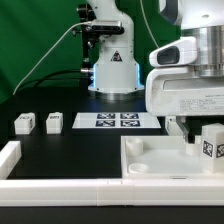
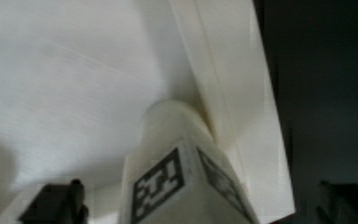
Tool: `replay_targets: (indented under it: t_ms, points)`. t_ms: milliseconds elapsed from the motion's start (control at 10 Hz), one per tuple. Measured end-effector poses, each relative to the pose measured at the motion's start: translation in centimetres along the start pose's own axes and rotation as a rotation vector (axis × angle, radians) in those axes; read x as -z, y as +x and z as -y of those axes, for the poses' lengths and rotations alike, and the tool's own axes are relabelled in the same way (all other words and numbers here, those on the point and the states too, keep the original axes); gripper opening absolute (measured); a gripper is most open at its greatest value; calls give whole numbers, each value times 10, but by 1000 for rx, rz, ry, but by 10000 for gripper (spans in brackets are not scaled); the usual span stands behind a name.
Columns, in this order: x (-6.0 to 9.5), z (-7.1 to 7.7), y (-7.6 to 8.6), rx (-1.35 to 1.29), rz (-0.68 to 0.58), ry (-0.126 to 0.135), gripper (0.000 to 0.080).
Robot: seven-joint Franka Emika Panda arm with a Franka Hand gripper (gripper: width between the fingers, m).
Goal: Assemble one leg
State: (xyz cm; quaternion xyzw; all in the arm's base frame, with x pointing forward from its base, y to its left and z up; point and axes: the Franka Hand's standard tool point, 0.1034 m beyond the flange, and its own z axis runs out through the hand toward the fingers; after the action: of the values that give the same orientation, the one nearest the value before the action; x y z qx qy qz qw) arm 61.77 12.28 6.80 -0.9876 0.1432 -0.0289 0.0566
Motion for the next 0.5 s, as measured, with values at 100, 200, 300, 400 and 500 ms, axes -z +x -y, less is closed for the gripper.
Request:
replay_targets:
  t_ms: [100, 200, 300, 400, 500]
  points:
    - [0, 0, 0, 58, 0, 0, 649]
    - [0, -1, 1, 215, -3, -10, 649]
    - [0, -1, 1, 340, -5, -21, 649]
    - [1, -1, 2, 424, -6, -30, 649]
    - [1, -3, 3, 575, -5, -42, 649]
